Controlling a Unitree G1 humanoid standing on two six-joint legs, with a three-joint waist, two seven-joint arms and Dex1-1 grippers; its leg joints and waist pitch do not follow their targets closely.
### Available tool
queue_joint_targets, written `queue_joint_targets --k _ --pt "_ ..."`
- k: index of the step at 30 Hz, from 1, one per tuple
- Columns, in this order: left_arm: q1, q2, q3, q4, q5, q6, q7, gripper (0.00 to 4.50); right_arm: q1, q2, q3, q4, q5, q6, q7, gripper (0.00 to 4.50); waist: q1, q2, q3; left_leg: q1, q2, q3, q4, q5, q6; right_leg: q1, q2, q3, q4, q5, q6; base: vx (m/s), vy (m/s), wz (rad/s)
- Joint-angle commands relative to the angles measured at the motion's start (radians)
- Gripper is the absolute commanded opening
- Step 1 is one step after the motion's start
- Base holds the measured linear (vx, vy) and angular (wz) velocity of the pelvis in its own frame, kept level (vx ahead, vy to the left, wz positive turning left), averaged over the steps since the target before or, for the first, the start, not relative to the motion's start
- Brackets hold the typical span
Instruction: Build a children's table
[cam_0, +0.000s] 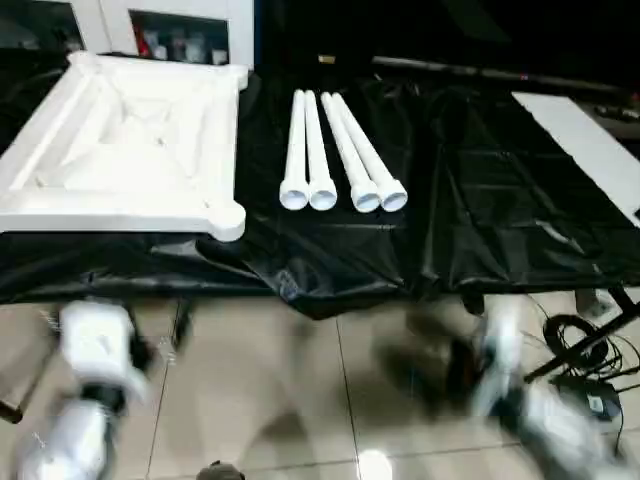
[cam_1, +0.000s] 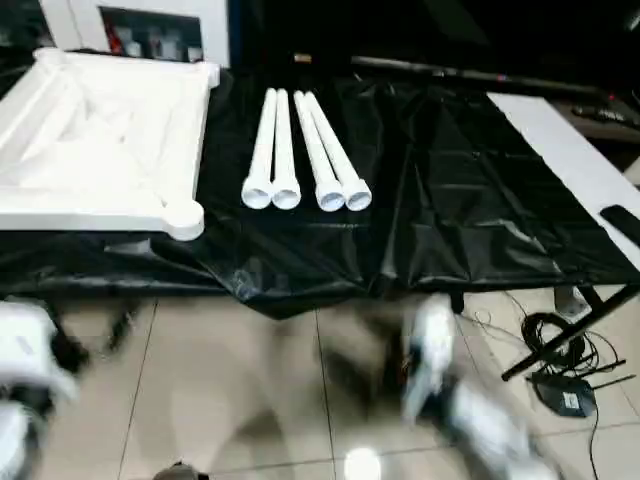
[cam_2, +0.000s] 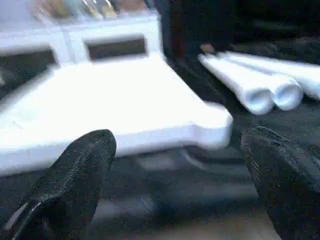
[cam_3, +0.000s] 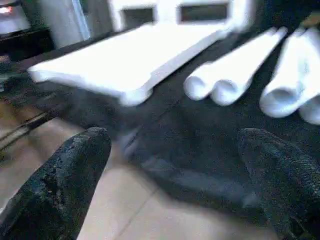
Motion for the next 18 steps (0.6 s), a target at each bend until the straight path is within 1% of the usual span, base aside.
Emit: queue_joint_targets --k 1,2,3,4,5,6,7,8,9,10,11,12,13,14,15,16,17,18 --pt "-0.027 0.001 0.025 -0.056 0.006 0.079 0.048 4.5 -0.081 0.019 -0.082 0.097 -0.002 -0.027 -0.094 4.5 0.008 0.028 -0.028 0.025 0.034 -0.03 -0.076 -0.359 -0.052 -0.01 -0.059 0.029 -0.078 -0.111 -0.103 0.0 0.0 0.0" --pt "-0.031 0.002 0.028 -0.058 0.005 0.082 0.051 4.5 -0.087 0.021 -0.086 0.1 0.0 -0.025 -0.1 4.5 0.008 0.029 -0.029 0.025 0.031 -0.03 -0.077 -0.356 -0.055 -0.01 -0.058 0.028 -0.075 -0.111 -0.107 0.0 0.0 0.0" --pt "-0.066 0.012 0.051 -0.057 0.005 0.099 0.069 4.5 -0.136 0.04 -0.115 0.13 0.021 -0.011 -0.157 4.5 0.012 0.029 -0.034 0.028 0.03 -0.029 -0.073 -0.328 -0.056 -0.009 -0.056 0.029 -0.073 -0.093 -0.103 0.0 0.0 0.0" --pt "-0.079 0.016 0.059 -0.05 0.008 0.1 0.075 4.5 -0.151 0.048 -0.124 0.14 0.026 -0.008 -0.177 4.5 0.01 0.022 -0.03 0.028 0.029 -0.026 -0.072 -0.314 -0.055 -0.014 -0.052 0.029 -0.07 -0.085 -0.099 0.0 0.0 0.0" --pt "-0.111 0.03 0.07 -0.019 0.013 0.087 0.076 4.5 -0.176 0.071 -0.137 0.164 0.026 -0.012 -0.22 4.5 0.003 -0.021 -0.036 0.027 0.026 -0.017 -0.064 -0.286 -0.043 -0.008 -0.048 0.028 -0.074 -0.078 -0.09 0.0 0.0 0.0" --pt "-0.158 0.046 0.084 0.038 0.01 0.082 0.069 4.5 -0.202 0.108 -0.144 0.193 0.015 -0.016 -0.276 4.5 0.012 -0.017 -0.04 0.025 0.025 -0.017 -0.062 -0.22 -0.029 -0.006 -0.05 0.03 -0.067 -0.038 -0.077 0.0 0.0 0.0" --pt "-0.175 0.051 0.088 0.059 0.001 0.086 0.066 4.5 -0.209 0.121 -0.143 0.201 0.008 -0.014 -0.293 4.5 0.016 -0.042 -0.039 0.022 0.022 -0.013 -0.056 -0.16 -0.015 -0.003 -0.052 0.031 -0.06 -0.016 -0.063 0.0 0.0 0.0" --pt "-0.175 0.051 0.088 0.059 0.001 0.086 0.066 4.5 -0.209 0.121 -0.143 0.201 0.008 -0.014 -0.293 4.5 0.02 -0.027 -0.038 0.025 0.022 -0.014 -0.058 -0.156 -0.017 -0.009 -0.054 0.033 -0.059 -0.017 -0.058 0.0 0.0 0.0" --pt "-0.23 0.04 0.1 0.11 -0.059 0.089 0.048 4.5 -0.234 0.145 -0.119 0.231 -0.027 -0.007 -0.312 4.5 0.013 -0.056 -0.045 0.02 0.026 -0.014 -0.052 -0.121 -0.019 0.0 -0.05 0.03 -0.053 0.039 -0.044 0.0 0.0 0.0" --pt "-0.247 0.029 0.103 0.118 -0.076 0.096 0.049 4.5 -0.244 0.15 -0.112 0.245 -0.035 -0.01 -0.309 4.5 0.017 -0.05 -0.049 0.024 0.021 -0.015 -0.053 -0.102 -0.036 -0.004 -0.047 0.026 -0.047 0.063 -0.039 0.0 0.0 0.0" --pt "-0.257 0.019 0.103 0.118 -0.083 0.103 0.052 4.5 -0.251 0.151 -0.111 0.254 -0.037 -0.012 -0.306 4.5 0.016 -0.044 -0.049 0.028 0.023 -0.016 -0.053 -0.109 -0.046 -0.009 -0.047 0.026 -0.042 0.078 -0.04 0.0 0.0 0.0" --pt "-0.278 0.018 0.08 0.158 -0.072 0.094 0.033 4.5 -0.269 0.156 -0.084 0.289 -0.062 -0.023 -0.3 4.5 0.012 -0.048 -0.055 0.025 0.024 -0.02 -0.051 -0.088 -0.058 -0.001 -0.044 0.023 -0.036 0.144 -0.043 0.0 0.0 0.0" --pt "-0.296 0.016 0.051 0.182 -0.056 0.091 0.02 4.5 -0.281 0.152 -0.07 0.314 -0.079 -0.027 -0.293 4.5 0.006 -0.021 -0.057 0.031 0.022 -0.021 -0.047 -0.068 -0.075 -0.008 -0.038 0.021 -0.031 0.21 -0.042 0.0 0.0 0.0" --pt "-0.32 0.015 0.03 0.213 -0.052 0.093 0.002 4.5 -0.291 0.146 -0.054 0.335 -0.097 -0.028 -0.287 4.5 0.001 -0.022 -0.056 0.032 0.022 -0.02 -0.048 -0.078 -0.079 -0.01 -0.035 0.018 -0.034 0.218 -0.042 0.0 0.0 0.0" --pt "-0.365 0.011 0.015 0.271 -0.038 0.085 -0.002 4.5 -0.303 0.141 -0.044 0.366 -0.126 -0.042 -0.298 4.5 -0.001 -0.023 -0.053 0.029 0.017 -0.016 -0.048 -0.123 -0.084 -0.009 -0.042 0.021 -0.038 0.18 -0.044 0.0 0.0 0.0" --pt "-0.394 0.006 0.005 0.299 -0.029 0.085 0.003 4.5 -0.308 0.133 -0.044 0.381 -0.139 -0.048 -0.305 4.5 -0.001 -0.027 -0.055 0.021 0.012 -0.007 -0.044 -0.162 -0.043 -0.002 -0.063 0.034 -0.045 0.137 -0.05 0.0 0.0 0.0" --pt "-0.445 -0.002 -0.002 0.352 -0.021 0.08 0.007 4.5 -0.317 0.133 -0.058 0.391 -0.142 -0.06 -0.323 4.5 0.003 -0.018 -0.057 0.017 0.008 0.003 -0.038 -0.168 0.01 -0.002 -0.081 0.044 -0.059 0.133 -0.057 -0.052 0.046 0.02" --pt "-0.502 -0.009 -0.02 0.42 -0.011 0.054 -0.011 4.5 -0.327 0.138 -0.086 0.395 -0.145 -0.078 -0.366 4.5 0.004 0.03 -0.056 0.014 0.006 -0.002 -0.032 -0.181 0.033 -0.007 -0.099 0.055 -0.056 0.132 -0.067 -0.052 0.046 0.02"
